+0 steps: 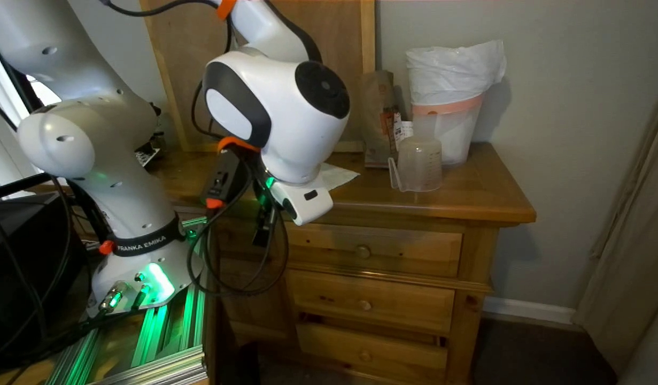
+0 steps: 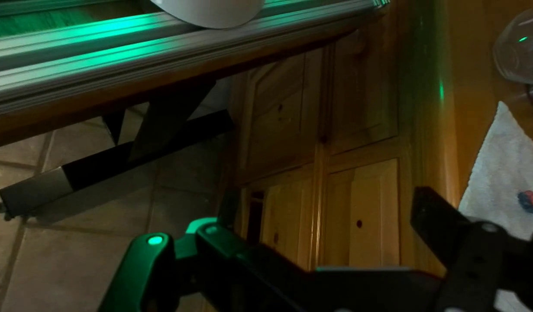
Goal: Open the topmost drawer on the right.
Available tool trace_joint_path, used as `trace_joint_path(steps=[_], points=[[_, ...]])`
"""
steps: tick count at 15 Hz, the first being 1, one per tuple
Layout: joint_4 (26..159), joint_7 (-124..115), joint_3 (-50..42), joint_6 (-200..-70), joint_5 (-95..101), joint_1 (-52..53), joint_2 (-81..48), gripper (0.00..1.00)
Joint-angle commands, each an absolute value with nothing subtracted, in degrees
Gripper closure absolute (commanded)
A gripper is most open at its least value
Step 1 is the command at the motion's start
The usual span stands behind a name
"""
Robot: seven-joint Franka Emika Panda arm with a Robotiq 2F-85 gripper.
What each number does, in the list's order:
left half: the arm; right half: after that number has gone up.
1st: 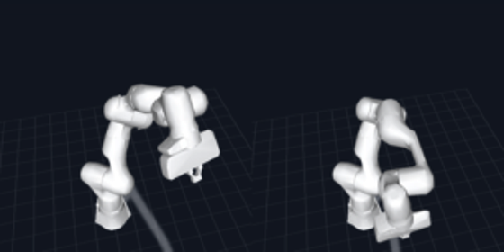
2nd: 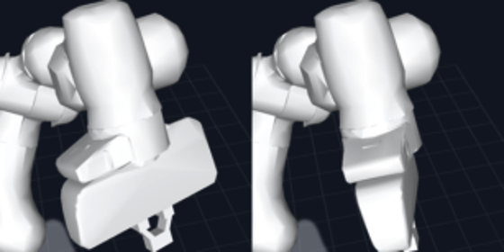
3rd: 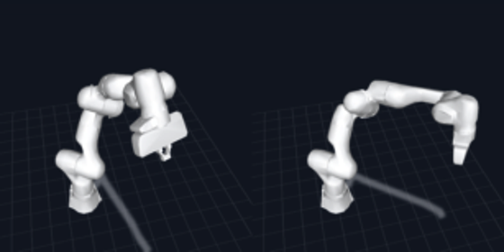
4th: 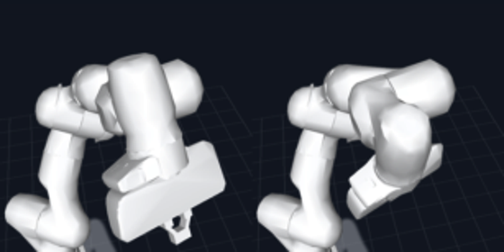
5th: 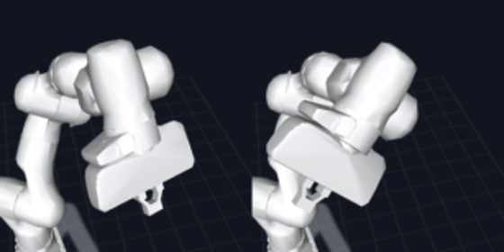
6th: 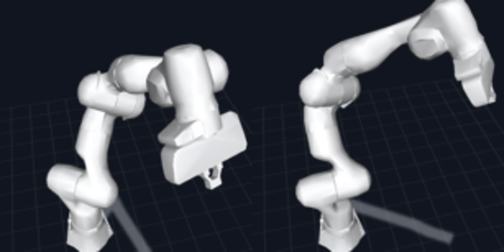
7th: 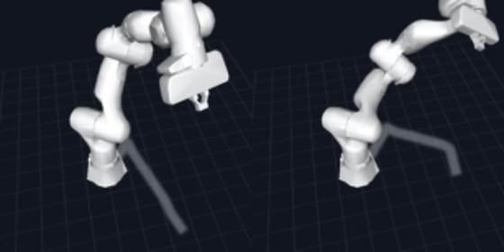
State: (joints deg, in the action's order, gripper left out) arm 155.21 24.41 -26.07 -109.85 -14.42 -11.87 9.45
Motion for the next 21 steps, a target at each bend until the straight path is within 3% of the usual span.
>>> trace_joint_path(steps=[1, 11, 21], points=[[155.06, 24.66, -24.03, -109.64, -14.71, -13.87, 9.32, 0.0], [155.72, 36.81, -24.53, -114.53, -27.56, -15.14, -0.94, 0.0], [149.25, 57.57, -18.87, -111.79, -49.66, -21.57, -17.98, 0.0]])
